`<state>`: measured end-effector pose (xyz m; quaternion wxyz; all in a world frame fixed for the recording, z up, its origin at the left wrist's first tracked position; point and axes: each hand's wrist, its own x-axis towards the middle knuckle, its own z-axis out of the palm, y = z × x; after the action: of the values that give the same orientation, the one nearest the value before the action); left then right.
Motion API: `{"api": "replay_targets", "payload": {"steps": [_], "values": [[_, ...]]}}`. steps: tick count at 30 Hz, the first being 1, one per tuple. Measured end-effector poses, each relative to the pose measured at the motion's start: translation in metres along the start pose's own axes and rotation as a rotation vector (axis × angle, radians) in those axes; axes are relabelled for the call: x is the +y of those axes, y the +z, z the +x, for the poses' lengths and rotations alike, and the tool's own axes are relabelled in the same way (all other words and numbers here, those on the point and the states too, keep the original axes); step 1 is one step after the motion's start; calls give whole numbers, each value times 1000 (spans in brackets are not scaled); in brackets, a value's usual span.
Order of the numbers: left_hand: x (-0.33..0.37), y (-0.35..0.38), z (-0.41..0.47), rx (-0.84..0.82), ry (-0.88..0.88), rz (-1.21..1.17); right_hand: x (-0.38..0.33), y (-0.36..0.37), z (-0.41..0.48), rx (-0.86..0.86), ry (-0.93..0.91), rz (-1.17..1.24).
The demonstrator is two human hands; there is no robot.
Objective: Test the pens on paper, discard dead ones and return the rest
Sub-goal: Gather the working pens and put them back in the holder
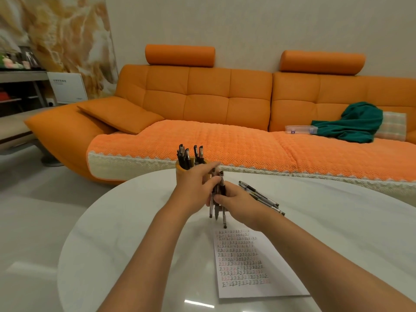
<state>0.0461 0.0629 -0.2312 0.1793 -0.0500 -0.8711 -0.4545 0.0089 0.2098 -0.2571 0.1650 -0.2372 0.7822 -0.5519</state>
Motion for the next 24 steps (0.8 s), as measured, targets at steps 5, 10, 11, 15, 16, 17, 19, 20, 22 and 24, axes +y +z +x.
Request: {"api": "replay_targets", "payload": {"steps": [5,10,11,15,16,17,19,20,22,24], "values": [[-3,1,1,-38,-11,-24,2,1,3,-10,-24,32],[-2,-3,-1,-66,-5,-36,-1,2,3,-13,-33,-36],[-2,-3,0,-53,-7,-41,-3,2,3,-12,-34,-40],[-5,-4,0,-18,24,-71,-5,4,4,41,-52,-16],[-6,-5,1,-16,44,-49,-4,4,4,58,-55,-30],[-8,-5,2,-17,58,-21,-3,4,5,67,-55,-51],[-10,-7,4,-20,68,29,-3,4,6,62,-55,-79],[-11,-9,5,-7,73,44,-3,4,7,57,-53,-74],[-14,-17,7,91,78,47,-7,4,8,69,-48,-32],[-18,-28,9,259,73,30,-17,2,11,108,-58,53]]}}
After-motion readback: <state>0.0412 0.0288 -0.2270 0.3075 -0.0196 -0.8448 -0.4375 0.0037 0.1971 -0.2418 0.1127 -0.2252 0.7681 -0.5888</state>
